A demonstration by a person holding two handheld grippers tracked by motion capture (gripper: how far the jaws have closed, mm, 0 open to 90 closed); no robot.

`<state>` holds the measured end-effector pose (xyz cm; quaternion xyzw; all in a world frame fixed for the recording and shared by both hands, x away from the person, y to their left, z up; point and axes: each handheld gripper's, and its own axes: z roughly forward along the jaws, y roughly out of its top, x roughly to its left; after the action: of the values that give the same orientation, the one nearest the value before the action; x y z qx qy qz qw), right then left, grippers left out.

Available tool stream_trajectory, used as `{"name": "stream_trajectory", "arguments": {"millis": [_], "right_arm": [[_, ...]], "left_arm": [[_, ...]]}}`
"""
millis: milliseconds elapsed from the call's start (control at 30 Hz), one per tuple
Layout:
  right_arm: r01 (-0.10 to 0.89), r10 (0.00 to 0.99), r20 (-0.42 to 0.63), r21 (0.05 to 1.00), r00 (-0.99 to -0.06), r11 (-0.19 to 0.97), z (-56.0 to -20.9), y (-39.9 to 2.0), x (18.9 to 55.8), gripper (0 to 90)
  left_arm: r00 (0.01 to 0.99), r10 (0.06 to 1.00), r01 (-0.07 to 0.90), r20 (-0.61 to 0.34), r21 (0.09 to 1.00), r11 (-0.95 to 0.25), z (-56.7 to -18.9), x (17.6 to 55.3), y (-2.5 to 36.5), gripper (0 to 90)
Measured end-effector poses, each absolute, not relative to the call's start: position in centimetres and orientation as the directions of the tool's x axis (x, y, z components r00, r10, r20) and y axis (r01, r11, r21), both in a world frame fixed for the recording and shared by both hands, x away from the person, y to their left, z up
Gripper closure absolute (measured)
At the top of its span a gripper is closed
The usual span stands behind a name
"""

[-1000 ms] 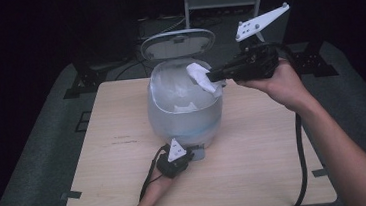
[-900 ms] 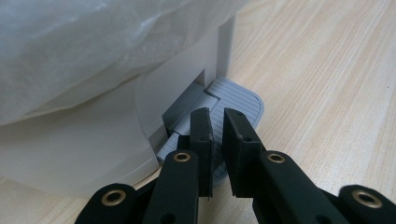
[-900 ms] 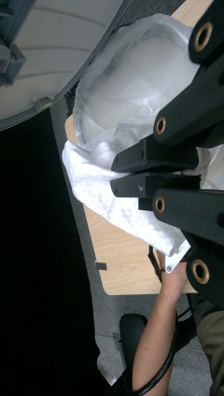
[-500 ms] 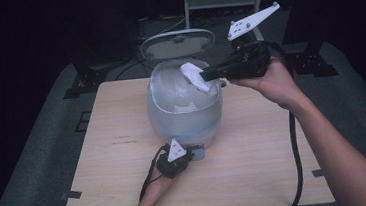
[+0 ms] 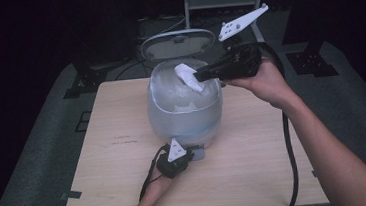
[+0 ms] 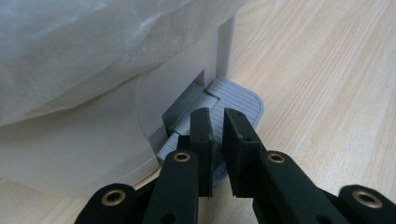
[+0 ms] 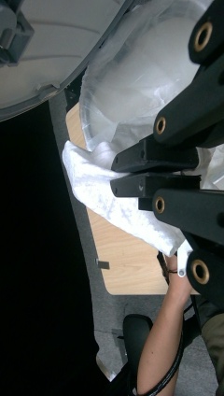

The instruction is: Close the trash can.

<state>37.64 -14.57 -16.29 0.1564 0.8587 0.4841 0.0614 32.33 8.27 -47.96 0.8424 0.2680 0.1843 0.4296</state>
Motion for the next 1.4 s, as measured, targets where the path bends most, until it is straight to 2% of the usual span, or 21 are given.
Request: {"name": "stream_trajectory", "arguments": {"millis": [1200, 1267, 1333, 1400], "right_arm": [[0.224, 0.326, 0.043, 0.809, -0.944, 0.543, -18.2, -11.1, 39.7, 86.3], [0.228, 0.334, 0.041, 0.806, -0.942, 0.545, -18.3, -10.9, 39.8, 84.6], [0.227, 0.359, 0.017, 0.801, -0.933, 0.554, -18.4, -10.7, 39.9, 78.4], [0.224, 0.365, 0.003, 0.793, -0.931, 0.566, -18.6, -10.5, 40.0, 77.9]], "left_arm": [[0.789, 0.609, 0.291, 0.081, 0.824, -0.487, -48.0, 32.4, 8.3, 82.3], [0.789, 0.609, 0.291, 0.081, 0.824, -0.487, -48.0, 32.4, 8.3, 82.3], [0.790, 0.608, 0.292, 0.080, 0.823, -0.487, -48.0, 32.4, 8.3, 82.2], [0.790, 0.608, 0.292, 0.080, 0.823, -0.487, -48.0, 32.4, 8.3, 82.2]]}}
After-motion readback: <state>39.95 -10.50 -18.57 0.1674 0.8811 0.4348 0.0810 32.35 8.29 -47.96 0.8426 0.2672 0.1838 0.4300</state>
